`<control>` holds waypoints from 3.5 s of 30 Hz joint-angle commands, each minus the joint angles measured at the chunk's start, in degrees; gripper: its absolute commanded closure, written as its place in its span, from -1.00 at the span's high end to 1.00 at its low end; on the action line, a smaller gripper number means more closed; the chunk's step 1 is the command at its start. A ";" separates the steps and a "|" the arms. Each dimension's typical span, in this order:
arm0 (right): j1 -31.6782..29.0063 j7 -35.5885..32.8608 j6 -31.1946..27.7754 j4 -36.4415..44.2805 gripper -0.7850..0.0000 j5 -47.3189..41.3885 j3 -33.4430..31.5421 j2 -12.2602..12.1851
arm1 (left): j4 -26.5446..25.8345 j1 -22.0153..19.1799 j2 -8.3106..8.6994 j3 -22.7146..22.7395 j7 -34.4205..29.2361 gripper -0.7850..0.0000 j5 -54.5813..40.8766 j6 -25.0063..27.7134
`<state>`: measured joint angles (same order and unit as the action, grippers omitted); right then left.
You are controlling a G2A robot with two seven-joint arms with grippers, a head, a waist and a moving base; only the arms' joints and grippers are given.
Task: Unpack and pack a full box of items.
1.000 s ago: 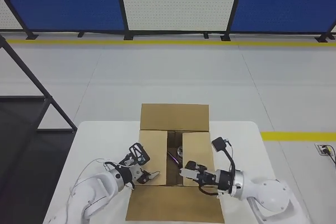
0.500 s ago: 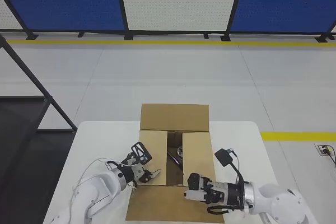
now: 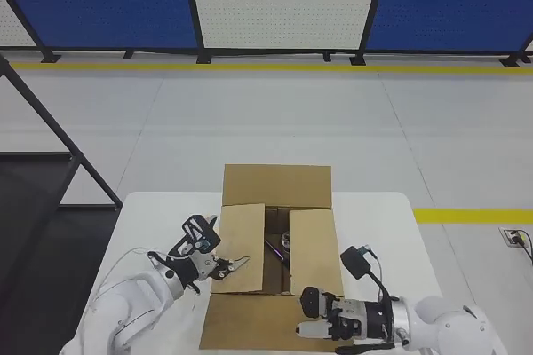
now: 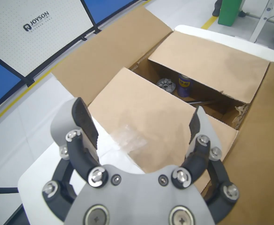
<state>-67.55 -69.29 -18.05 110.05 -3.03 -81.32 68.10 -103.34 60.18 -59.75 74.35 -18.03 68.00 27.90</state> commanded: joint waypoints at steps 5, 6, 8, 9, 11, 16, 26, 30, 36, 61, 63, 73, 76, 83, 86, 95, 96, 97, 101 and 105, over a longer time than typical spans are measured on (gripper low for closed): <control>-3.70 -2.87 -4.45 0.23 1.00 -5.52 -4.34 -1.04 | -1.58 2.06 0.55 5.38 1.34 1.00 -3.20 0.46; -4.43 -3.62 -5.14 0.33 1.00 -6.47 -5.01 -1.23 | -1.79 2.48 0.63 6.30 1.79 1.00 -3.53 0.39; -5.85 -5.23 -6.17 0.35 1.00 -8.00 -6.75 -1.66 | -2.04 3.33 0.79 8.80 3.59 1.00 -4.50 -0.43; -6.58 -6.16 -6.54 0.39 1.00 -8.66 -7.57 -1.87 | -1.99 3.89 0.87 10.25 4.92 1.00 -5.23 -0.81; -8.11 -7.21 -7.21 0.31 1.00 -9.64 -9.43 -2.28 | -1.68 5.04 1.01 13.45 8.00 1.00 -7.49 -1.27; -12.84 -6.98 -8.23 1.30 1.00 -8.87 -13.87 -3.13 | 1.36 7.62 1.41 21.82 13.76 1.00 -14.41 -0.42; -19.07 -2.53 -7.71 3.59 1.00 -5.70 -20.31 -3.86 | 5.60 9.01 2.13 28.55 11.87 1.00 -18.86 2.13; -19.07 -2.53 -7.71 3.59 1.00 -5.70 -20.31 -3.86 | 5.60 9.01 2.13 28.55 11.87 1.00 -18.86 2.13; -19.44 -2.47 -7.01 4.13 1.00 -4.85 -19.74 -3.97 | 5.54 9.30 2.08 28.38 11.86 1.00 -19.45 1.86; -15.76 -8.73 -7.33 2.53 1.00 -3.19 -8.22 -6.12 | 13.34 3.08 1.95 25.70 8.09 1.00 -23.14 -7.62; -15.06 -7.74 -8.64 2.43 1.00 -3.92 -7.44 -6.17 | 13.25 3.21 1.97 25.70 8.10 1.00 -23.27 -7.57; -7.18 -1.20 -6.58 2.95 1.00 -7.53 -3.83 -6.24 | 12.86 3.59 2.00 25.84 8.13 1.00 -23.26 -7.38; -5.00 5.07 -3.84 2.95 1.00 -6.99 -2.03 -5.90 | 12.86 3.59 2.00 25.84 8.13 1.00 -23.26 -7.38; 1.53 16.32 1.30 -0.44 1.00 -3.33 3.75 -4.95 | 12.86 3.59 2.00 25.84 8.13 1.00 -23.26 -7.38; 4.49 19.44 2.86 -3.79 1.00 -3.57 6.20 -4.46 | 12.86 3.59 2.00 25.84 8.13 1.00 -23.26 -7.38; 8.66 24.50 3.04 -10.11 1.00 -2.50 10.28 -3.61 | 15.64 -0.17 2.07 23.22 6.03 1.00 -22.56 -5.56; 8.84 24.50 2.98 -10.48 1.00 -2.55 10.57 -3.57 | 16.22 -1.31 2.11 22.68 5.71 1.00 -21.91 -5.08; 9.01 24.43 2.88 -10.77 1.00 -2.54 10.81 -3.54 | 16.74 -2.37 2.15 21.90 5.31 1.00 -21.16 -4.11; 9.28 24.23 2.12 -11.55 1.00 -2.32 11.55 -3.46 | 19.89 -6.95 2.14 18.74 4.55 1.00 -19.24 -0.84; 9.29 25.17 0.80 -12.53 1.00 -2.08 12.62 -3.27 | 23.67 -11.77 2.13 15.26 5.16 1.00 -16.07 4.46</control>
<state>-58.26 -44.35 -16.93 97.74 -5.11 -68.98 64.77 -80.63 49.59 -57.62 90.46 -13.36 51.00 30.87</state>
